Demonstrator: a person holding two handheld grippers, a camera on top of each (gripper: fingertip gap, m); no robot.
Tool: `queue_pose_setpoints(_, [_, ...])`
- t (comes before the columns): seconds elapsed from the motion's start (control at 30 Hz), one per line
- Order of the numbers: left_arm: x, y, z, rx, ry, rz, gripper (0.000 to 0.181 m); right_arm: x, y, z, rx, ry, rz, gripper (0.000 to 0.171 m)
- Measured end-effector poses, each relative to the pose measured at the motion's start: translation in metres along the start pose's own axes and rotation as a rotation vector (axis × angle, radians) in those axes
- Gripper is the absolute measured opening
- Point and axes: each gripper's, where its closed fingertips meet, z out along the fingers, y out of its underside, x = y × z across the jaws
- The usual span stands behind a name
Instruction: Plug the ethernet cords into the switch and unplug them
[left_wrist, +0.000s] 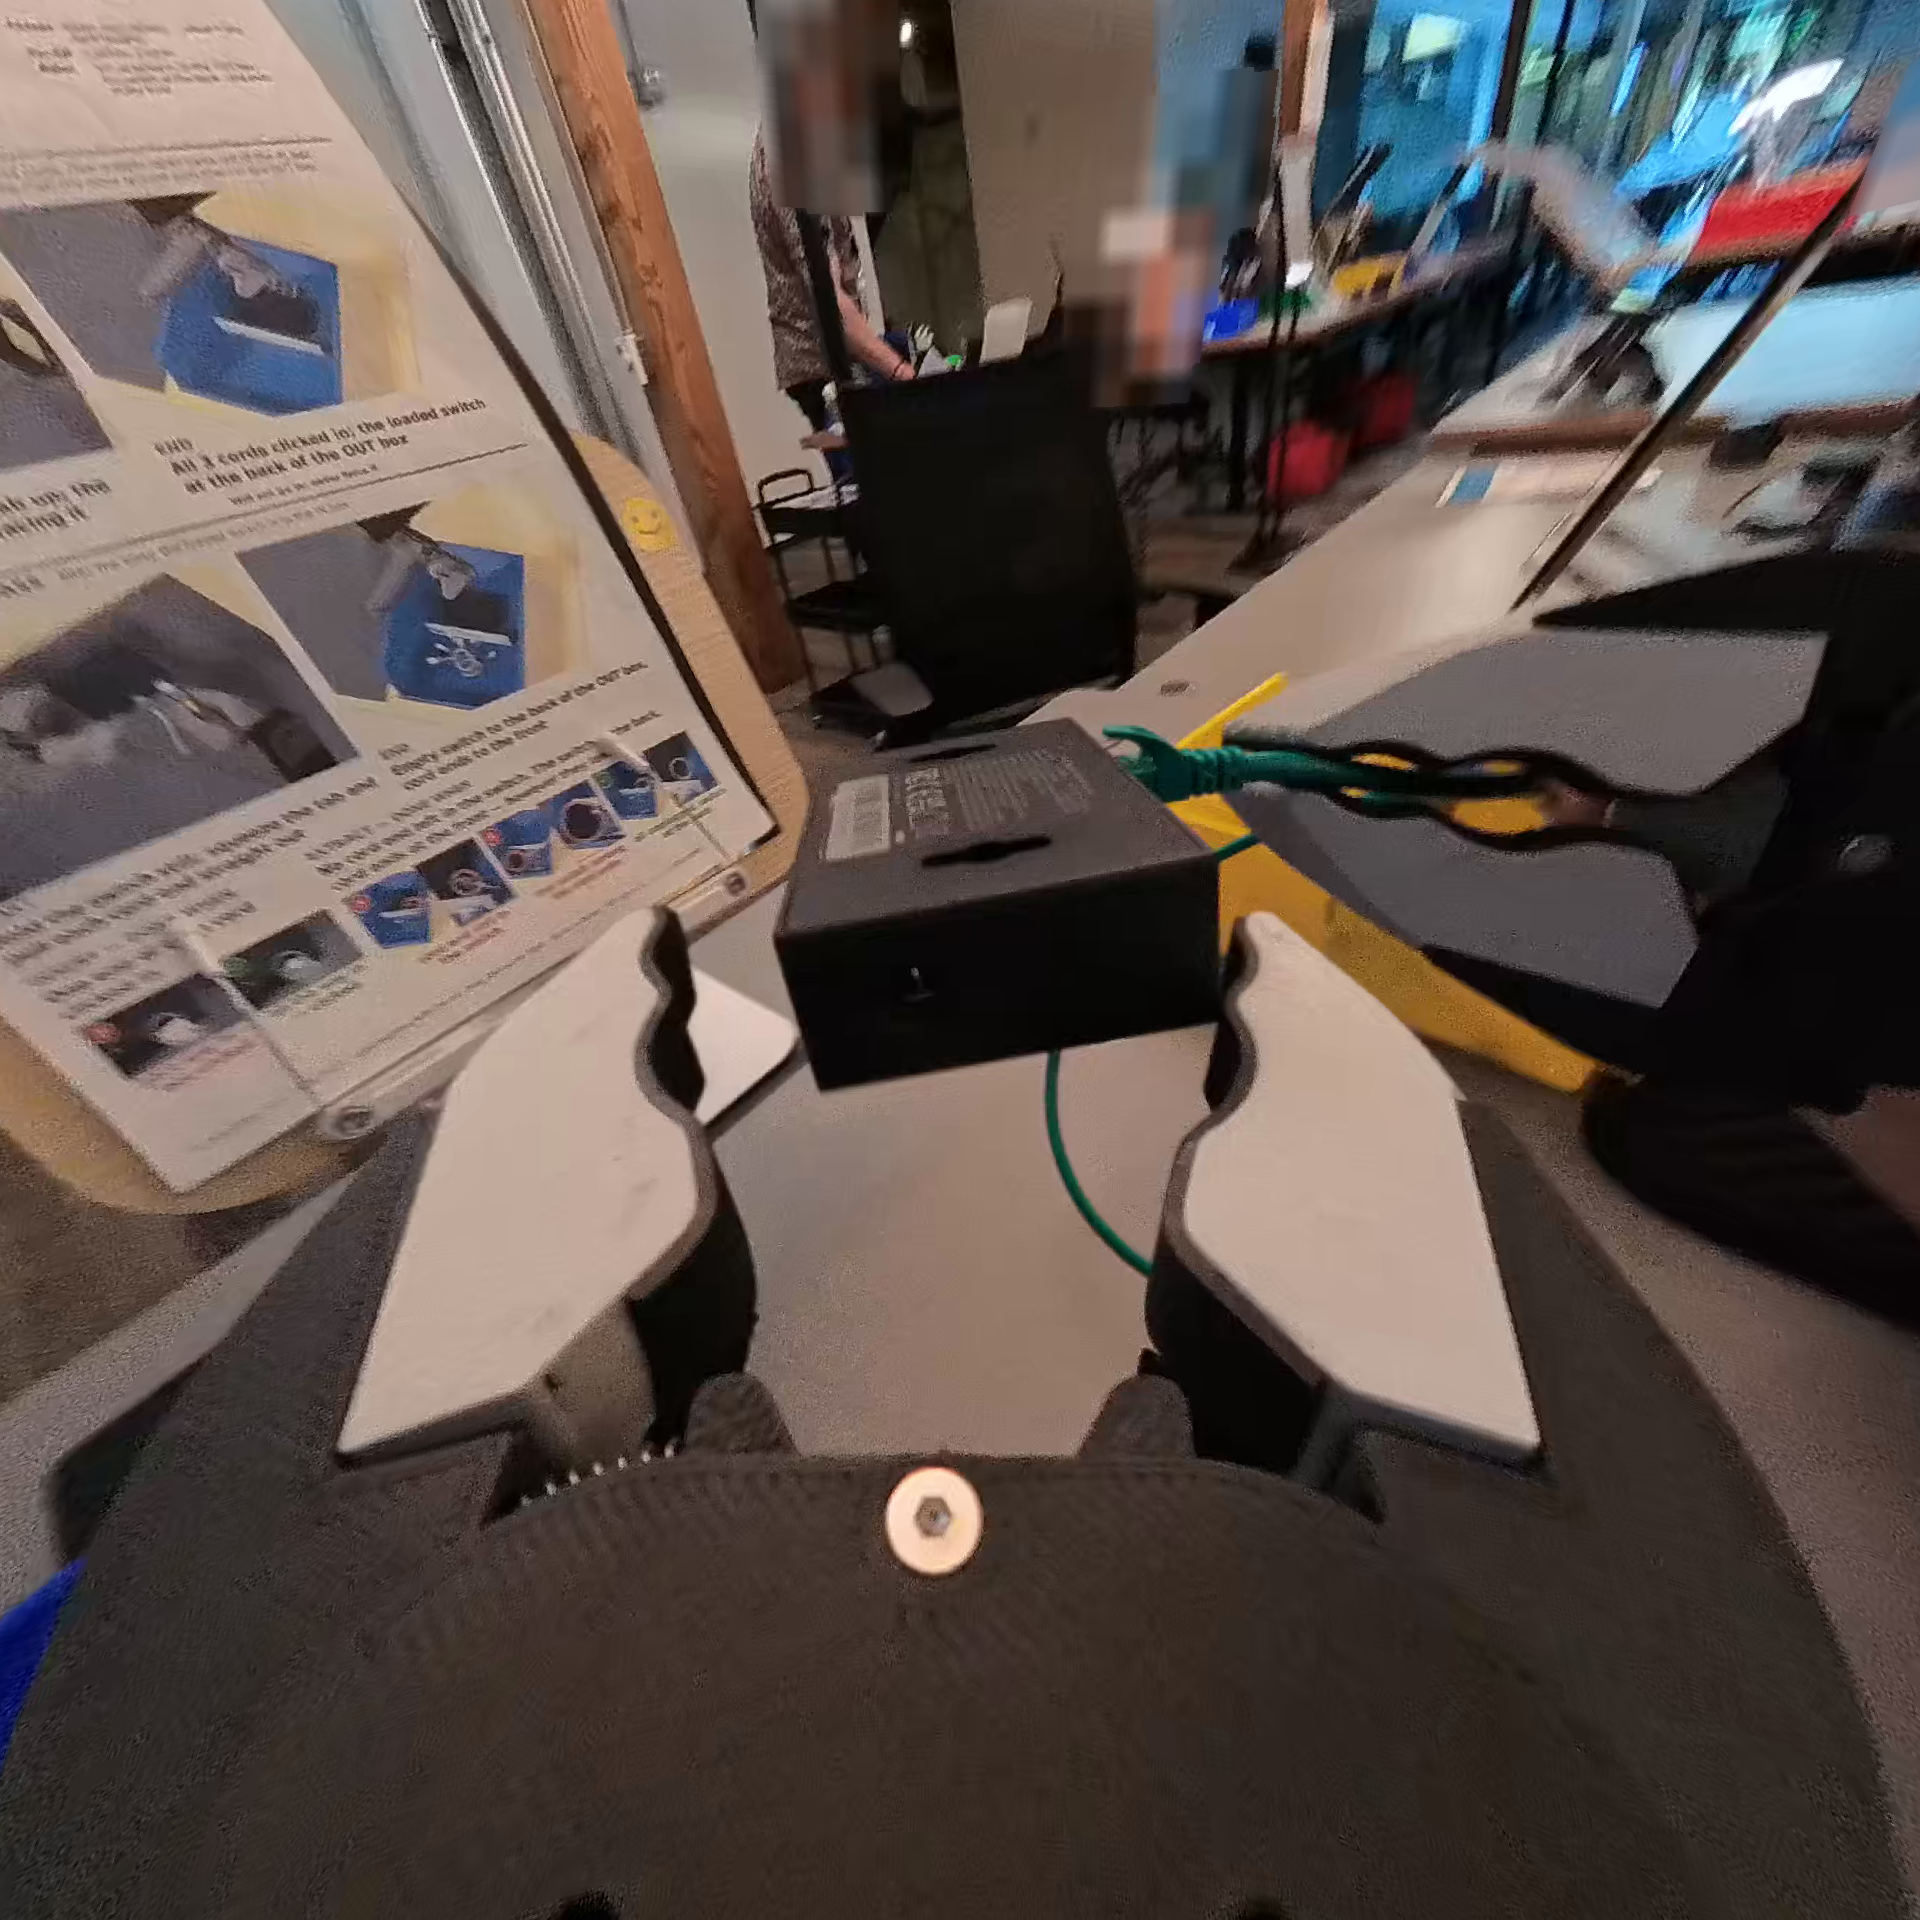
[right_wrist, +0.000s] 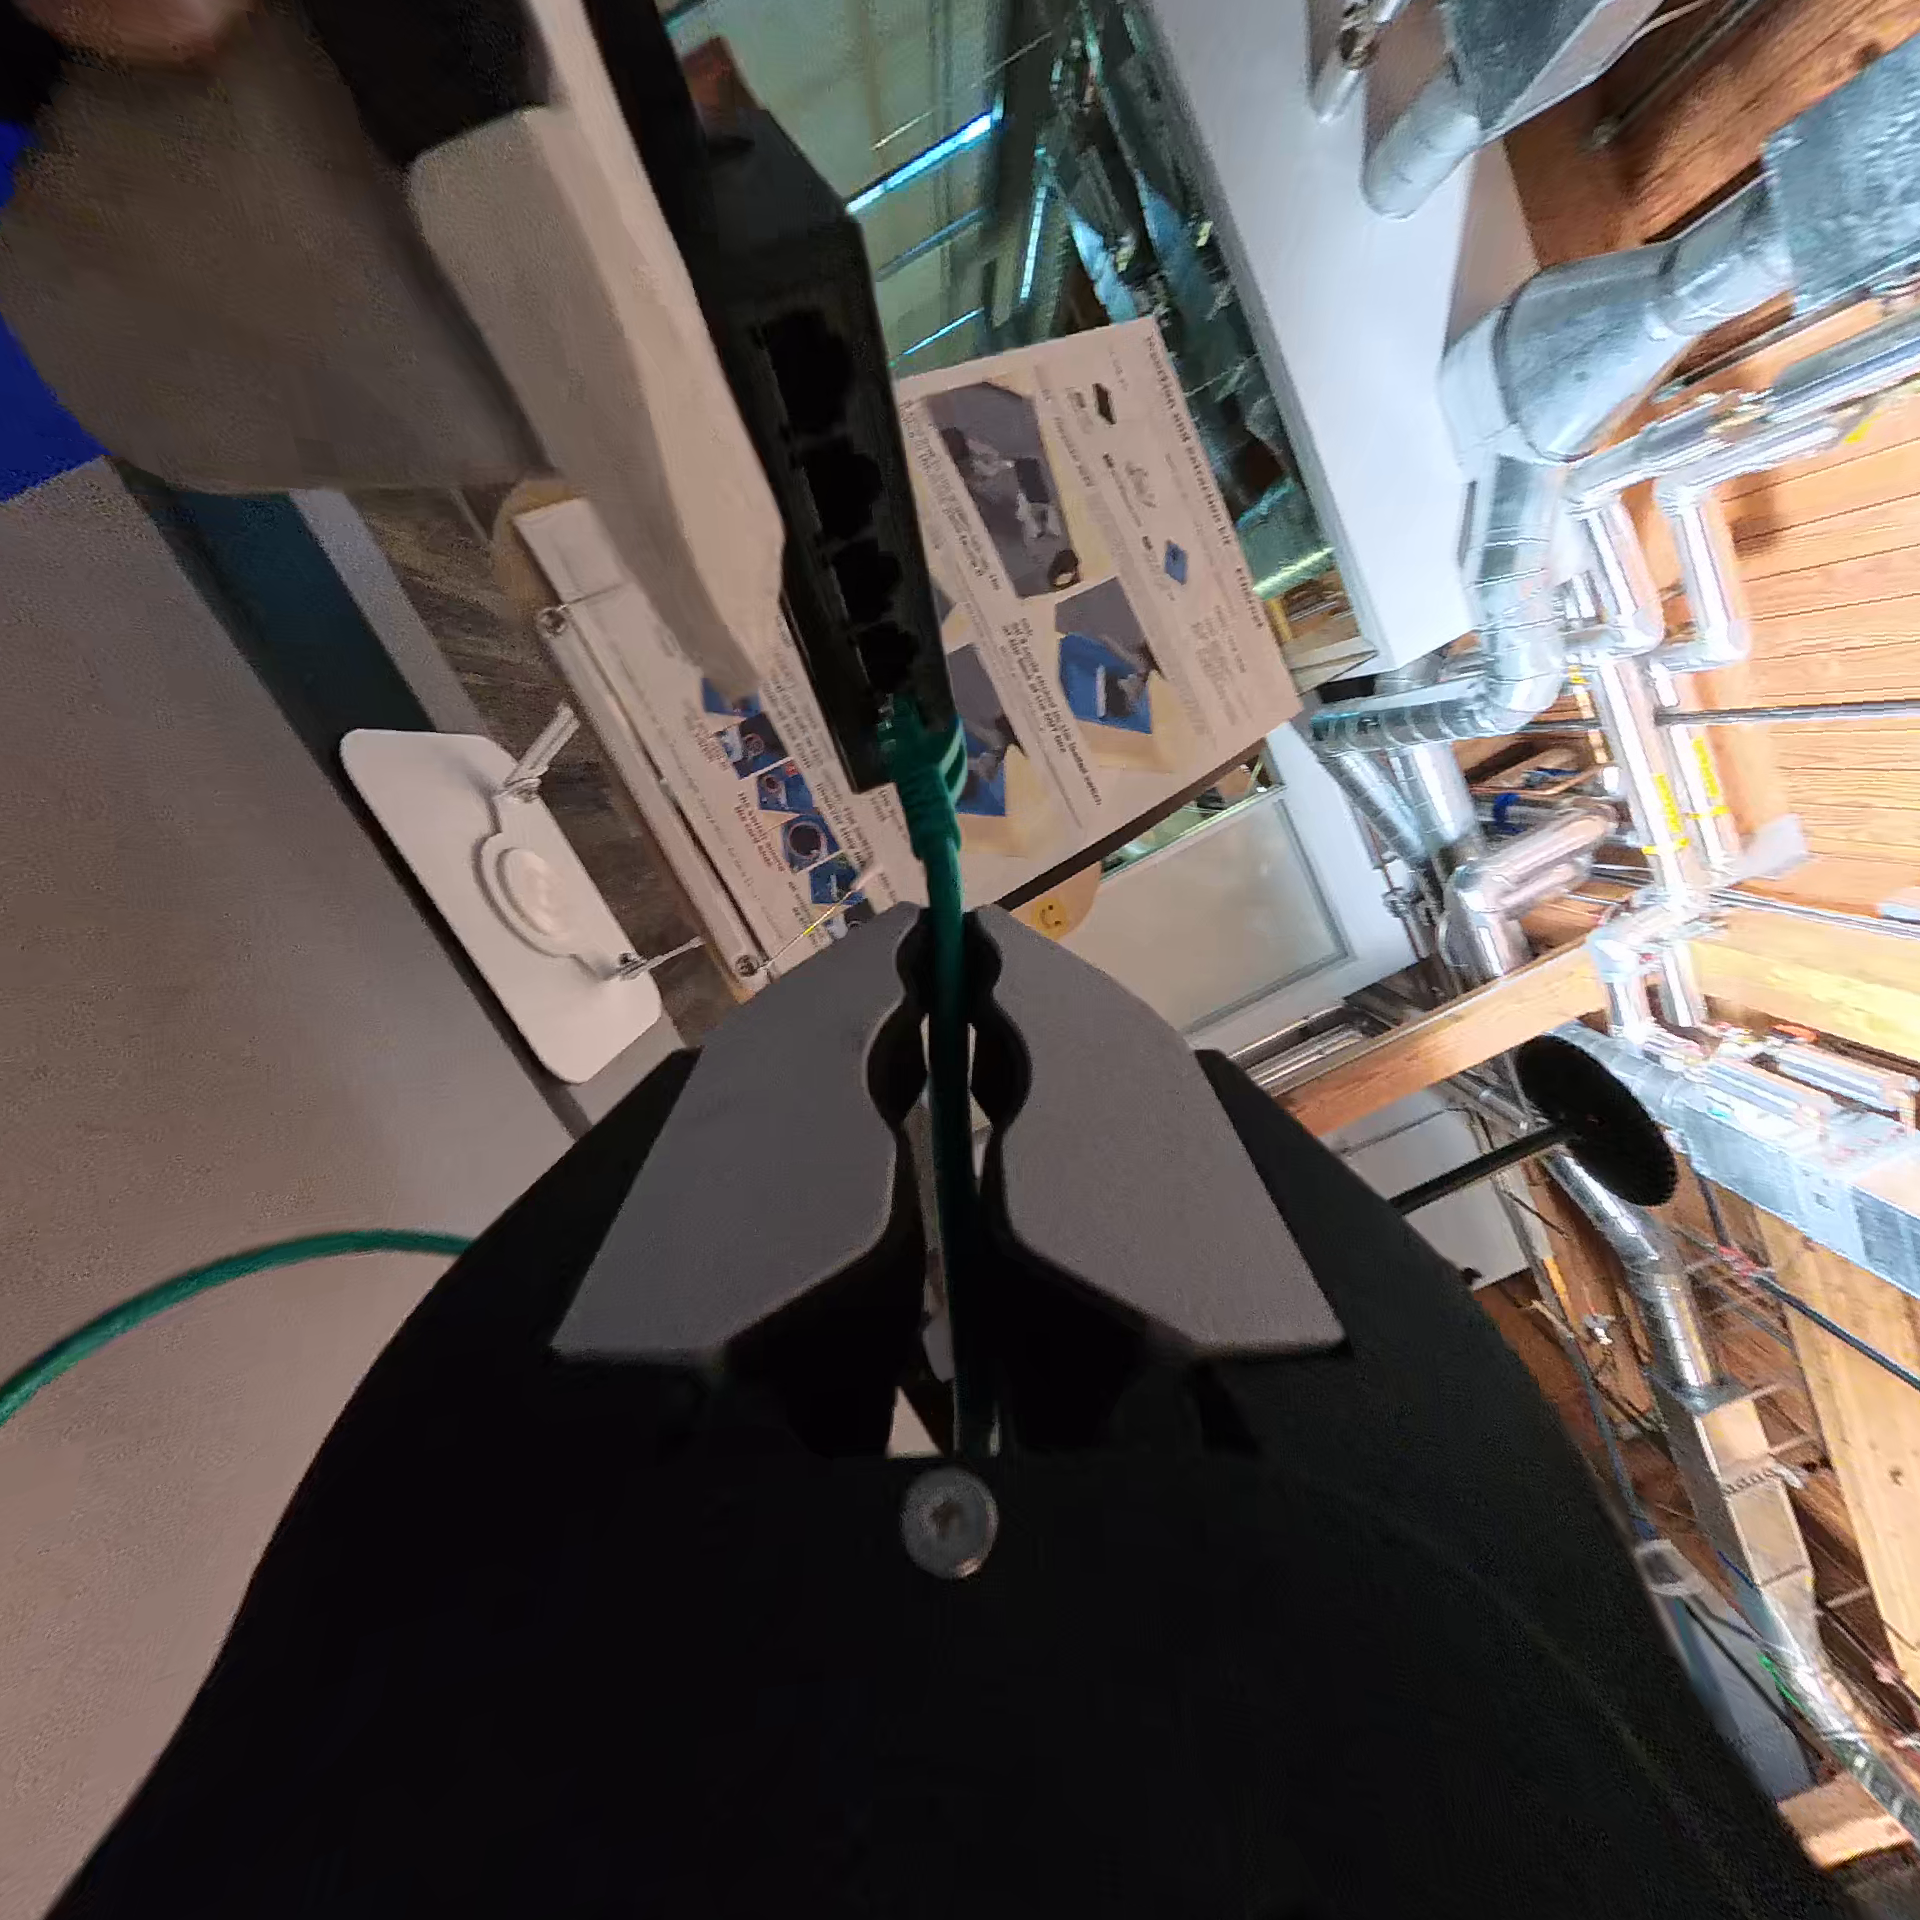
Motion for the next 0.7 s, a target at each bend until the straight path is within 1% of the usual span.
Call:
queue_pose_setpoints(0.1, [0.006, -0.008, -0.001, 0.064, 0.032, -0.029, 0.084, -0.002, -0.003, -0.001, 0.002, 0.025, -0.025, 0.005])
queue_pose_setpoints(0.13, [0.007, -0.011, -0.002, 0.079, 0.031, -0.025, 0.076, -0.003, -0.004, -0.002, 0.009, 0.026, -0.016, 0.004])
queue_pose_setpoints(0.17, [0.008, -0.012, -0.002, 0.090, 0.024, -0.022, 0.073, -0.003, -0.004, -0.002, 0.008, 0.034, -0.020, 0.004])
queue_pose_setpoints(0.23, [0.007, -0.011, -0.002, 0.077, 0.016, -0.030, 0.073, -0.003, -0.004, -0.002, 0.008, 0.048, -0.027, 0.004])
queue_pose_setpoints(0.3, [0.007, -0.011, -0.002, 0.075, 0.028, -0.080, 0.073, 0.000, -0.006, -0.003, 0.021, 0.076, -0.031, 0.004])
queue_pose_setpoints(0.37, [0.007, -0.014, -0.002, 0.101, 0.041, -0.141, 0.077, 0.000, -0.011, -0.005, 0.038, 0.102, -0.049, 0.004])
queue_pose_setpoints(0.4, [0.007, -0.016, -0.003, 0.119, 0.042, -0.159, 0.076, -0.002, -0.013, -0.006, 0.045, 0.101, -0.049, 0.004])
queue_pose_setpoints(0.47, [0.005, -0.021, -0.004, 0.164, 0.029, -0.137, 0.074, -0.003, -0.016, -0.007, 0.057, 0.111, -0.056, 0.004])
queue_pose_setpoints(0.57, [-0.001, -0.022, -0.006, 0.181, -0.019, -0.100, 0.073, -0.009, -0.018, -0.007, 0.066, 0.110, -0.068, 0.005])
queue_pose_setpoints(0.7, [-0.004, -0.017, -0.004, 0.147, -0.077, 0.036, 0.073, -0.003, -0.019, -0.008, 0.080, 0.135, -0.063, 0.005])
